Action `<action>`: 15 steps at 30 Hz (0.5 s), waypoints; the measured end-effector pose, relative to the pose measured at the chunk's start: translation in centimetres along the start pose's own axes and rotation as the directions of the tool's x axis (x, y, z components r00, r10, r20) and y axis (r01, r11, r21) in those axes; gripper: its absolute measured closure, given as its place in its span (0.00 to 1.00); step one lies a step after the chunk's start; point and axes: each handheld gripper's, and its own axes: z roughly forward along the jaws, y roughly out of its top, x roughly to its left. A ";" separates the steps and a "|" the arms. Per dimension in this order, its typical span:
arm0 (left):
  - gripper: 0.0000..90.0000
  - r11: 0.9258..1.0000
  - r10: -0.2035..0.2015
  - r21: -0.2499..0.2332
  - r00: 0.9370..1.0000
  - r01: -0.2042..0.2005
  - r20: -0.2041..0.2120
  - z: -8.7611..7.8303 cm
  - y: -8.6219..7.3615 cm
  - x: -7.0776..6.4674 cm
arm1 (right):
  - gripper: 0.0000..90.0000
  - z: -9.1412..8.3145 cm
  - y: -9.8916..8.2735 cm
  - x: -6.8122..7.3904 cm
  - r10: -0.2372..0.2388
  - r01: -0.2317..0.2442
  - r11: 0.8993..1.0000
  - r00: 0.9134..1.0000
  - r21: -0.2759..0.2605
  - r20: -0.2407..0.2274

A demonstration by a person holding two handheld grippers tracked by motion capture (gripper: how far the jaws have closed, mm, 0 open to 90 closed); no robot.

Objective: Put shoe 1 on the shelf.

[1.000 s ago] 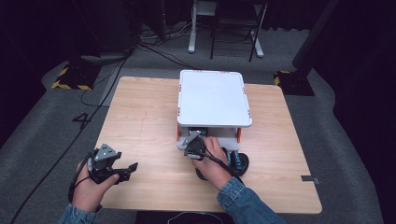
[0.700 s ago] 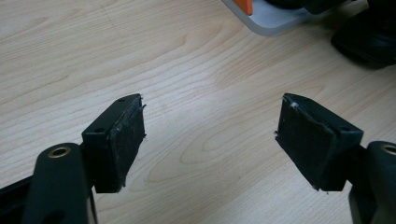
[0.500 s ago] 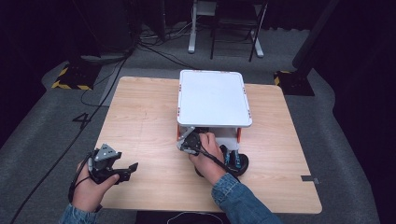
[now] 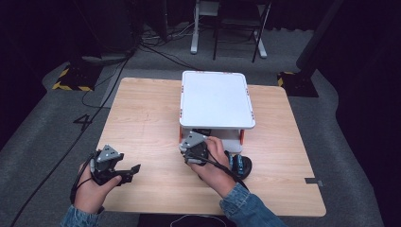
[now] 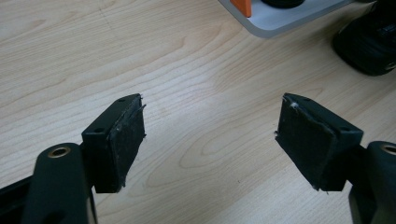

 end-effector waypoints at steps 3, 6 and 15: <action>0.27 1.000 0.001 -0.003 1.000 -0.001 -0.001 0.2 0.1 0.0 | 0.50 -2.5 -0.8 -0.5 0.048 -0.049 0.997 0.998 -0.064 -0.030; 0.27 1.000 0.005 0.002 1.000 -0.005 0.006 0.4 0.4 0.0 | 0.47 -4.8 -2.4 -1.6 0.123 -0.128 0.986 0.991 -0.111 -0.044; 0.27 1.000 0.017 0.012 1.000 -0.018 0.026 1.8 1.2 -0.2 | 0.37 -9.3 -8.2 -4.1 0.330 -0.334 0.918 0.942 -0.214 -0.052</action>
